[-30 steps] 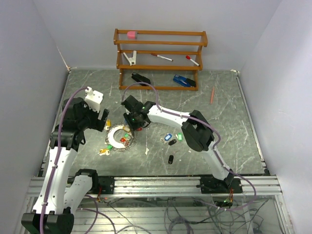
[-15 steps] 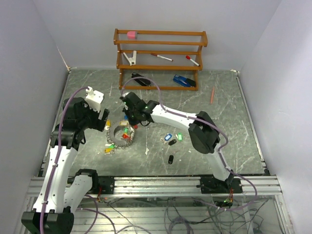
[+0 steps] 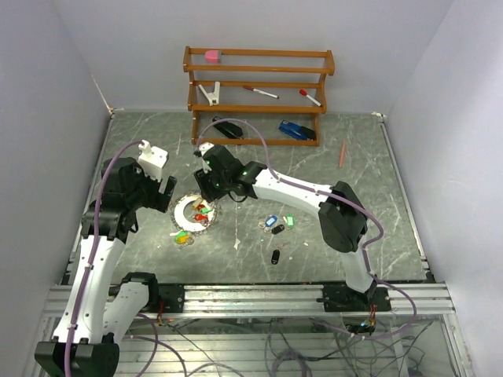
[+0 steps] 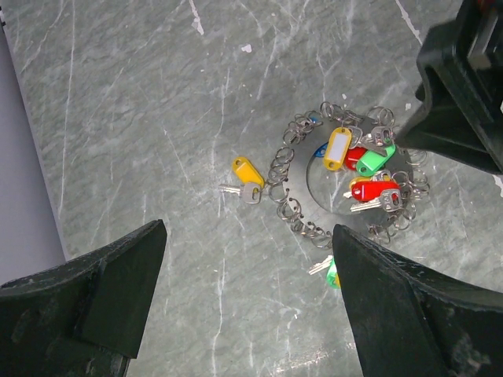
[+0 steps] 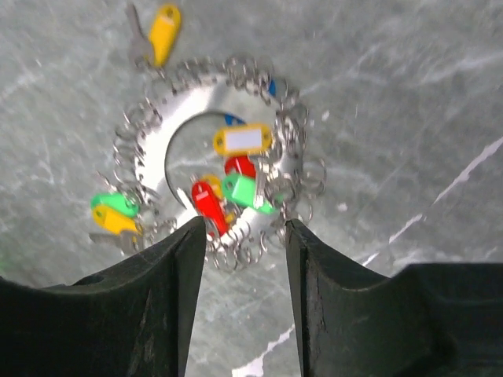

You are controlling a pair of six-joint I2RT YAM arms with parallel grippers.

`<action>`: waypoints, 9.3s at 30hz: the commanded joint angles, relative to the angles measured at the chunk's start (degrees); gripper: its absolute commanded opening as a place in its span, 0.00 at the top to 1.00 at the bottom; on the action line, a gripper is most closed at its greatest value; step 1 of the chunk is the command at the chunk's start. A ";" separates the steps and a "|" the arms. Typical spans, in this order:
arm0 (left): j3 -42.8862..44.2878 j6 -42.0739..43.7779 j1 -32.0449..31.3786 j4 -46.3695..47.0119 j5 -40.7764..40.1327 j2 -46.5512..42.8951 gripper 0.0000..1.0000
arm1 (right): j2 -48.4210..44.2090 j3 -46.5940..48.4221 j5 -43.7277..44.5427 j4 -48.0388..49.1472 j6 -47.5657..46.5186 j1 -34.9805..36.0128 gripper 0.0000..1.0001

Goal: Put the keys on the keyring

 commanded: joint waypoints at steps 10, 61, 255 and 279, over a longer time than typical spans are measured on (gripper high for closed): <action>-0.79 1.07 0.41 1.32 2.42 0.07 0.03 | -1.57 -8.85 1.16 -6.15 -2.86 0.79 0.71; -0.37 1.37 0.39 0.82 1.64 -0.08 0.03 | 6.96 -4.74 -5.90 -1.18 -7.42 -0.17 1.00; 15.21 -6.89 -5.22 3.76 51.63 11.34 0.93 | -33.10 -12.79 -9.03 2.67 -7.47 5.86 0.86; 17.17 -7.50 -5.22 0.97 54.14 9.85 0.93 | -33.58 -11.91 -4.93 4.51 -9.05 5.92 0.96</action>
